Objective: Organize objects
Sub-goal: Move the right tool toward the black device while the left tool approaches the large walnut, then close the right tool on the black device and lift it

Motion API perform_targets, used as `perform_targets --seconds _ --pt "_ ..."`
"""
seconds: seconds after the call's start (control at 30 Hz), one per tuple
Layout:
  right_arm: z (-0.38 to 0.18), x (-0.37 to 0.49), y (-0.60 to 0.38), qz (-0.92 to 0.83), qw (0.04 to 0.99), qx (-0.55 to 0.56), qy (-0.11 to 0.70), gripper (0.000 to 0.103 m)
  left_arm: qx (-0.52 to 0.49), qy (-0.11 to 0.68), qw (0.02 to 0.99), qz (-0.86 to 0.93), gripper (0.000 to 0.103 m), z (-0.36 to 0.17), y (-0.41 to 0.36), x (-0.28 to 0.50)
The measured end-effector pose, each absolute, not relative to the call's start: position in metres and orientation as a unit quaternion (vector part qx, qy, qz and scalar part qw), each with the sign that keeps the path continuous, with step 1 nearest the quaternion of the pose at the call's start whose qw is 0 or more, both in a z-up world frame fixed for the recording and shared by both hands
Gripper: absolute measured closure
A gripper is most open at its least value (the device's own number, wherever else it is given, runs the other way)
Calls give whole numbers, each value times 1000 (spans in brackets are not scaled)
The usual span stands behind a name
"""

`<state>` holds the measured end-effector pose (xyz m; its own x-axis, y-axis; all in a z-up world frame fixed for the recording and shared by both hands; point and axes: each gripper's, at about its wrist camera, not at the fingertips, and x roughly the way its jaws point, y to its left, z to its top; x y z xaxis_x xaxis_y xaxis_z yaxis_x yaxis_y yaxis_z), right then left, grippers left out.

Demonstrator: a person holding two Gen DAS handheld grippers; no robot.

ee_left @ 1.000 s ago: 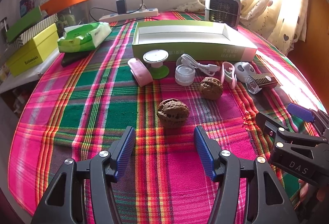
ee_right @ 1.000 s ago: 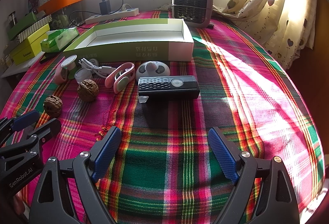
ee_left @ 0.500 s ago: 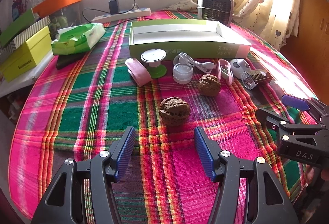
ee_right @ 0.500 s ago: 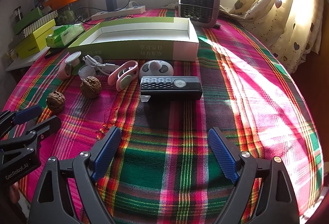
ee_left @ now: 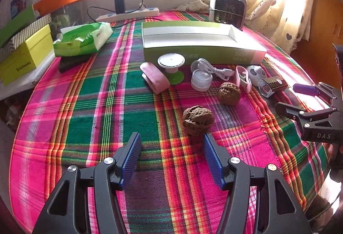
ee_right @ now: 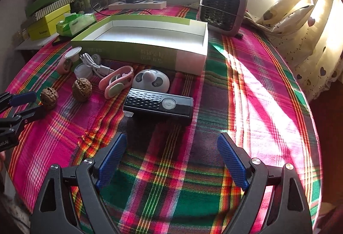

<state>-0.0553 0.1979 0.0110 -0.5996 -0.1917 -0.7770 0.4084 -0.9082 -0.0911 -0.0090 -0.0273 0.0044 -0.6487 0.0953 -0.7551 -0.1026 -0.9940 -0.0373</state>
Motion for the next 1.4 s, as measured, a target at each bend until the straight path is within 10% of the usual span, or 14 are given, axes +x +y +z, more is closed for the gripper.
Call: perform_targets --seconds 0.7,1.4 --pt "23 -93 205 -845 329 419 44 16 -421 14 55 905 45 5 -23 -20" --pt "10 -68 180 -839 310 431 123 19 -425 3 59 903 45 8 -24 -25"
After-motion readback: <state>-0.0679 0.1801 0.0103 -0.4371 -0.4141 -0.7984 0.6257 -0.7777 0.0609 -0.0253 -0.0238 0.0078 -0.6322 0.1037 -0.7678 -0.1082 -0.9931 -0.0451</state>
